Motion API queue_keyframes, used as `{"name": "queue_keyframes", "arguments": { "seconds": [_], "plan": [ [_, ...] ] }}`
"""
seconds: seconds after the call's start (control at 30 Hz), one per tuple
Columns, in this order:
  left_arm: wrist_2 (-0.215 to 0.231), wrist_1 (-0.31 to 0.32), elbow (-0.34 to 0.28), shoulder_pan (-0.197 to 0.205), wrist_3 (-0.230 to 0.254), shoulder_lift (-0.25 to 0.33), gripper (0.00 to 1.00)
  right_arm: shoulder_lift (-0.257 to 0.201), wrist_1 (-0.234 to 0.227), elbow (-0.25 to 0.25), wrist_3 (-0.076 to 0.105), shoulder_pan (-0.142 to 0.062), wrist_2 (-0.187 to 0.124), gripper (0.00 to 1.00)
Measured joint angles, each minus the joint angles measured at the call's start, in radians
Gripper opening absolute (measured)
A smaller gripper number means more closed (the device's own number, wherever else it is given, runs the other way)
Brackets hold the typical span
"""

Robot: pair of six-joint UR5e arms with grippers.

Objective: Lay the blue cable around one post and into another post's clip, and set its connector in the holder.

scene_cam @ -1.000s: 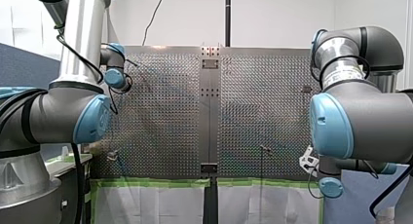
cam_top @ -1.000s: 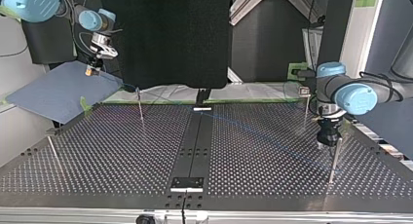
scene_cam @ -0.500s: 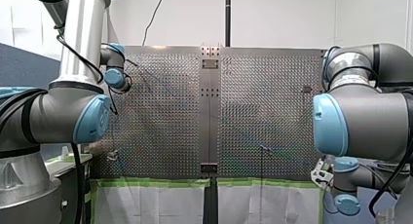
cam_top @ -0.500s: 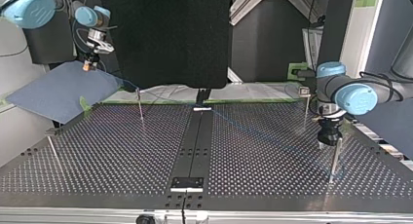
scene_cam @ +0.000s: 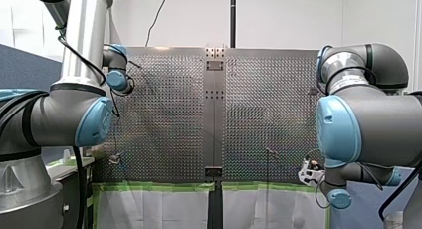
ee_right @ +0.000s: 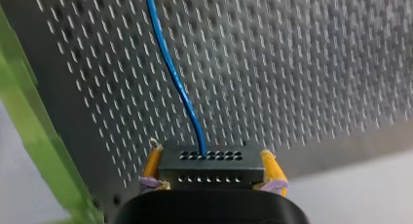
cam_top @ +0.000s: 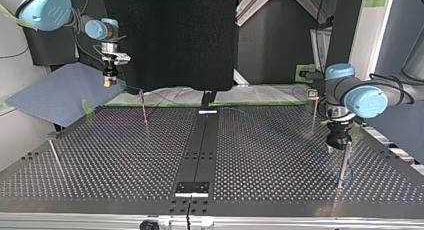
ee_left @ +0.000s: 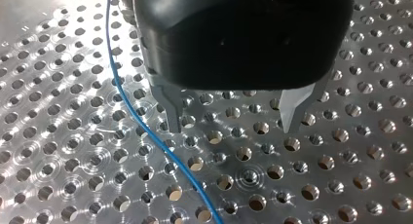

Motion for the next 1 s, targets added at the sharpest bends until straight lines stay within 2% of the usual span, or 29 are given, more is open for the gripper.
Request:
{"name": "queue_keyframes", "arguments": {
  "seconds": [0.1, 0.33, 0.37, 0.57, 0.77, 1.0],
  "plan": [
    [0.000, 0.000, 0.000, 0.001, 0.000, 0.000, 0.99, 0.000, 0.030, -0.006, -0.027, 0.008, -0.030, 0.00],
    [0.000, 0.000, 0.000, 0.000, 0.001, 0.000, 0.99, 0.000, 0.092, -0.023, -0.050, 0.006, -0.091, 0.00],
    [0.000, 0.000, 0.000, 0.000, 0.001, 0.000, 0.99, 0.000, 0.105, -0.030, -0.058, 0.006, -0.099, 0.00],
    [0.000, -0.001, 0.000, -0.001, 0.002, 0.000, 0.99, -0.002, 0.156, -0.046, -0.090, 0.002, -0.102, 0.00],
    [0.000, -0.001, 0.000, 0.003, -0.008, 0.000, 0.99, -0.001, 0.204, -0.047, -0.103, 0.001, -0.104, 0.00],
    [0.004, -0.028, 0.000, 0.011, -0.050, 0.001, 0.99, 0.000, 0.218, -0.048, -0.106, 0.002, -0.103, 0.00]
  ]
}}
